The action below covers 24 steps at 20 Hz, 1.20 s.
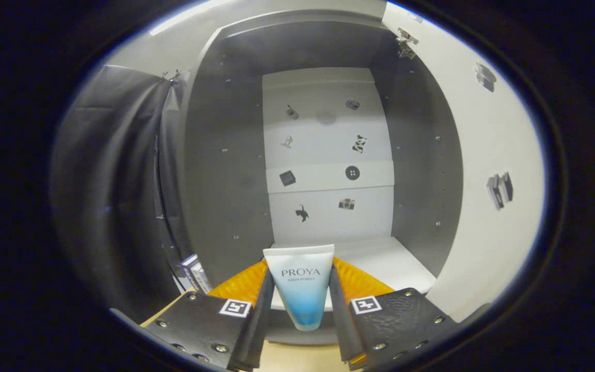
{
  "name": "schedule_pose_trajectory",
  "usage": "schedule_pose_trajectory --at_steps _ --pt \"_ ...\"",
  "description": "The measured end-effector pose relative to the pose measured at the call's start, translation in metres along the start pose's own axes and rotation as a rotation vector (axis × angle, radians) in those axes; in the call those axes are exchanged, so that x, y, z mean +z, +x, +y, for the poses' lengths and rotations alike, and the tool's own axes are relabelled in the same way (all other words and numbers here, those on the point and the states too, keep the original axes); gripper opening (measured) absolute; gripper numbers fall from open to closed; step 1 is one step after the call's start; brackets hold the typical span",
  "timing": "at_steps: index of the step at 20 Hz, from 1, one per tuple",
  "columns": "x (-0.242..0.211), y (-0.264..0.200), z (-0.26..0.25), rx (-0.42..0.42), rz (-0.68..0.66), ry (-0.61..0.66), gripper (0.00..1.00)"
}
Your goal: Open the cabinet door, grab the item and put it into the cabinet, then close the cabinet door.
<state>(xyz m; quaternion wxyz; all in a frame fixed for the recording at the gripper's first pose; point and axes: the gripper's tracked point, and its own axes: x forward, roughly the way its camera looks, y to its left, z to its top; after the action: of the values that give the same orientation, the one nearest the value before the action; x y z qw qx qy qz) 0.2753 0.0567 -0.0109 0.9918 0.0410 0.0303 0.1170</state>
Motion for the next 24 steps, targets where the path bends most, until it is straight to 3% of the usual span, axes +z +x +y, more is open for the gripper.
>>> schedule_pose_trajectory --at_steps 7,15,20,24 --pt "-0.019 0.083 -0.025 -0.038 0.031 -0.03 0.56" --pt "-0.034 0.096 -0.03 -0.031 0.074 -0.007 0.56" --pt "-0.022 0.085 -0.032 -0.048 0.041 -0.019 0.99" --pt "-0.014 0.051 -0.029 -0.058 0.036 -0.026 1.0"
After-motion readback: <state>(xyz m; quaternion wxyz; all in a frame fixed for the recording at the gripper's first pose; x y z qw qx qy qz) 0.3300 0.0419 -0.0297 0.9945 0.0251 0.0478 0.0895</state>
